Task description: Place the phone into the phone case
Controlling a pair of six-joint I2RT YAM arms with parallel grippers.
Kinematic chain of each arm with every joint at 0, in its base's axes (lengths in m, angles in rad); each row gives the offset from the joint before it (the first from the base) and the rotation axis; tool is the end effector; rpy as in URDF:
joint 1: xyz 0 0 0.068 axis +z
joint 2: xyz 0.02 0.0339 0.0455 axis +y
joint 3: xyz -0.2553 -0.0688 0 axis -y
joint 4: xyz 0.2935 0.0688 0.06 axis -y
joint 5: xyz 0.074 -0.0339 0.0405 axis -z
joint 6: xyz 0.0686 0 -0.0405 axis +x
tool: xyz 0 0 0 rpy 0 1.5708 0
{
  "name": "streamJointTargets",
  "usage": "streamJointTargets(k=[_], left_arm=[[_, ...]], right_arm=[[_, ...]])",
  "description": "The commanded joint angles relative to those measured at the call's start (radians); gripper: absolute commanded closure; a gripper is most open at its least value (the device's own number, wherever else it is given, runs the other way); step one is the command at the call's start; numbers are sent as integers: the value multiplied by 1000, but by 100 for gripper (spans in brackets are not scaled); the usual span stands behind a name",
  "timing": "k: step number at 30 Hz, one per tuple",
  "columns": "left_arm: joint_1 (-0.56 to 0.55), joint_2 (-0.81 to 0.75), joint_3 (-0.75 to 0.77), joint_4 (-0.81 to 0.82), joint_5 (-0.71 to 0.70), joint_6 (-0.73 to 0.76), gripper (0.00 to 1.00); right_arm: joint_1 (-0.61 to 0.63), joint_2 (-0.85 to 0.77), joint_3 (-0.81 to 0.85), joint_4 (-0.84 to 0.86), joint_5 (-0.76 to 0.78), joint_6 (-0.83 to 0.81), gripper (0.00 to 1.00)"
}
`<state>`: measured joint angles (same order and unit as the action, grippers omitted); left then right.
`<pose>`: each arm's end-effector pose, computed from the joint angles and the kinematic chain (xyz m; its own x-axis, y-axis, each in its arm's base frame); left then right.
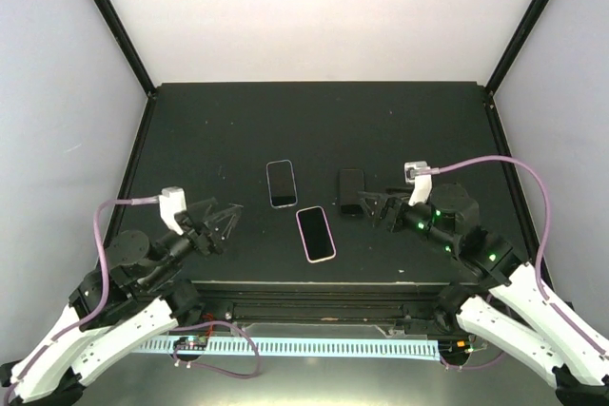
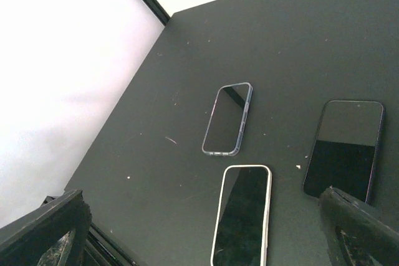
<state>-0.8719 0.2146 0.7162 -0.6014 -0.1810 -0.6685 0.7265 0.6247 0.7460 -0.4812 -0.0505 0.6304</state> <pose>0.0994 -0.0991 0.3475 -0.4456 -0.4174 -0.7920 0.4608 0.6515 -0.6027 0.1699 0.1556 0.3077 -0.6245 0.2326 -0.7456 -0.4092 0.7156 0.5661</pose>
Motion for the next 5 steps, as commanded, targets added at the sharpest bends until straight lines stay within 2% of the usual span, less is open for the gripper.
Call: streamJointTargets(k=[1,5], left_arm=[[3,-9,-10,27,18,-5,1],[4,16,-6,23,33,-5,1]], right_arm=[[-4,-2,-10,6,13,19,0],[-4,-3,-25,16,4,29,0]])
